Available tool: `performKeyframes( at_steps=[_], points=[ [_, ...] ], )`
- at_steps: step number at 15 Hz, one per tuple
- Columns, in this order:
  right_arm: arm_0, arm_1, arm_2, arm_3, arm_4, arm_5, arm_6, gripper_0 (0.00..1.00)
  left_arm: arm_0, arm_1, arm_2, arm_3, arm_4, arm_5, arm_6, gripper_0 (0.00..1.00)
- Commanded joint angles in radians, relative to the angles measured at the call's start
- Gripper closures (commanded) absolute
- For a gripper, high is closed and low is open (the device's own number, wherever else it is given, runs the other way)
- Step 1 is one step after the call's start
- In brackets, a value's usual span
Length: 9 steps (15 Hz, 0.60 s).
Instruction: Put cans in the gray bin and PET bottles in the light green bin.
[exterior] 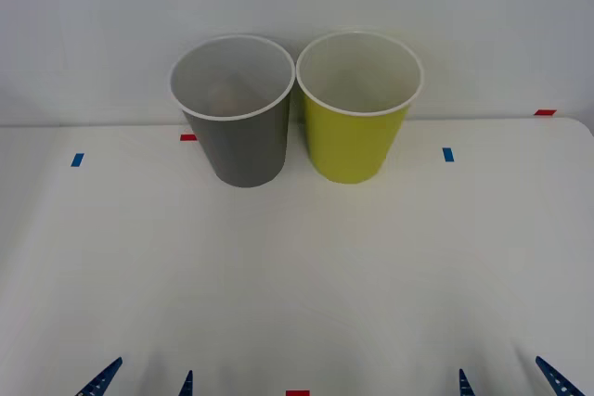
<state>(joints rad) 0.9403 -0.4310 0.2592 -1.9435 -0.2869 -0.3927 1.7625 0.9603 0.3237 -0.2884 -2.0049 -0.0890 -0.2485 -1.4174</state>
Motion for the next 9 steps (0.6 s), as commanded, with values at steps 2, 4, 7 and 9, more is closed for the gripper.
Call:
performKeyframes(
  at_steps=[2,4,7,9],
  points=[
    [0.000,0.000,0.000,0.000,0.000,0.000,0.000,0.00,0.000,0.000,0.000,0.000,0.000,0.000,0.000,0.00],
    [0.000,0.000,0.000,0.000,0.000,0.000,0.000,0.00,0.000,0.000,0.000,0.000,0.000,0.000,0.000,0.00],
    [0.000,0.000,0.000,0.000,0.000,0.000,0.000,0.00,0.000,0.000,0.000,0.000,0.000,0.000,0.000,0.00],
    [0.000,0.000,0.000,0.000,0.000,0.000,0.000,0.00,0.000,0.000,0.000,0.000,0.000,0.000,0.000,0.00]
  ],
)
